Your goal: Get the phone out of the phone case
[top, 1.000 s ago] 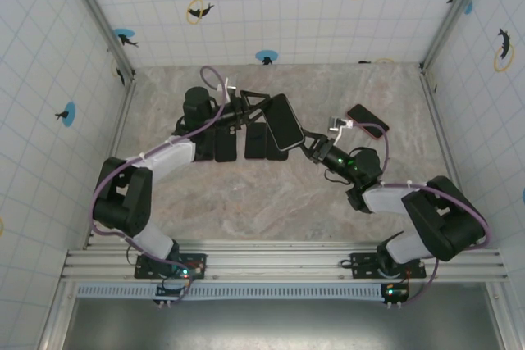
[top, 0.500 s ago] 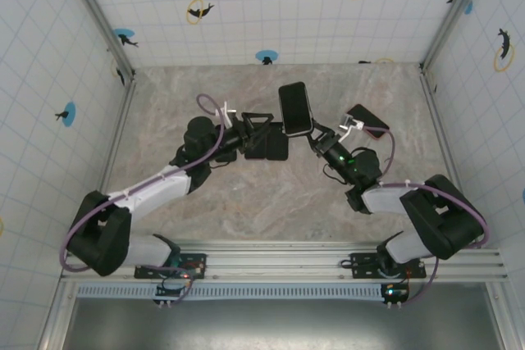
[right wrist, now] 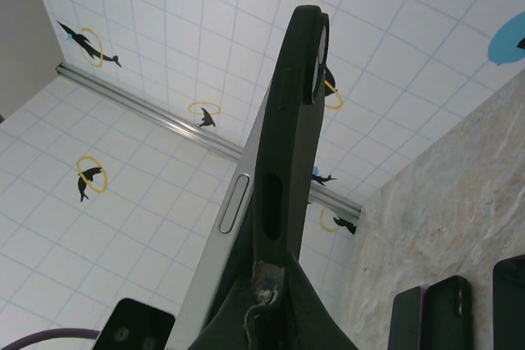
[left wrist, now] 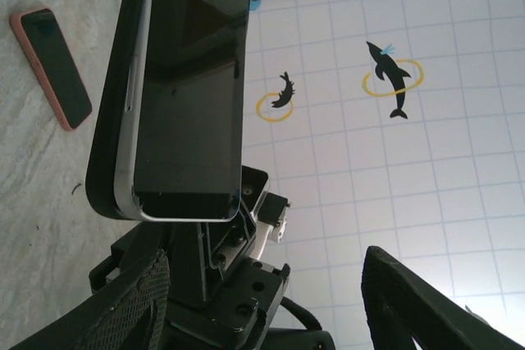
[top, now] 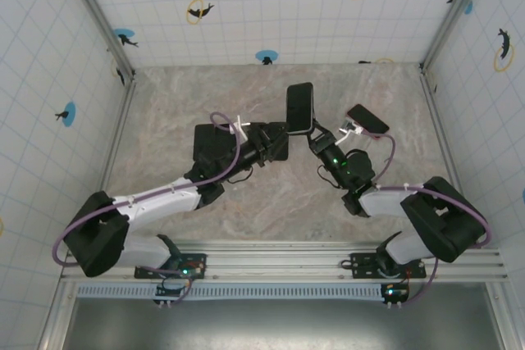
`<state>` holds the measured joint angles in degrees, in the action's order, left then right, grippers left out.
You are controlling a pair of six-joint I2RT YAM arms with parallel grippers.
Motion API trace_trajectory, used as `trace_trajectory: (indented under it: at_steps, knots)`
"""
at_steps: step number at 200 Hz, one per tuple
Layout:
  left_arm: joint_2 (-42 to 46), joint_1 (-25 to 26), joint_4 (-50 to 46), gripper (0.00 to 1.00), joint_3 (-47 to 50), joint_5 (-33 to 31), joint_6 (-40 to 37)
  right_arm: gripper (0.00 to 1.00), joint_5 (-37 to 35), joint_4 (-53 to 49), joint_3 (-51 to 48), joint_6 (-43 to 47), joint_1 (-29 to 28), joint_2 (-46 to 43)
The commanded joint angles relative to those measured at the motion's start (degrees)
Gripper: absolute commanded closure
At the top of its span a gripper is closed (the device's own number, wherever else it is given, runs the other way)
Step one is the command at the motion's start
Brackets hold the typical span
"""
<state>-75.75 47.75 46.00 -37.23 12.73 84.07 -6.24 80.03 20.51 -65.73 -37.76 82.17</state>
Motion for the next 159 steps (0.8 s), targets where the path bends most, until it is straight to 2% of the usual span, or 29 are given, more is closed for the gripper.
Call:
trace_trajectory:
  at_steps: [1, 76, 159]
  knots:
    - [-1.9, 1.0, 4.5, 0.38, -1.9, -2.3, 1.8, 1.0, -3.3, 6.0, 1.1, 2.0, -0.9, -1.0]
    - [-7.0, 2.2, 10.7, 0.47, -3.5, -1.6, 4.2, 1.0, -2.5, 8.8, 1.2, 1.9, -1.6, 0.2]
    - [-9.5, 1.4, 11.9, 0.48, -4.4, -1.9, 5.2, 1.0, -1.7, 11.6, 0.7, 2.3, -2.6, 0.6]
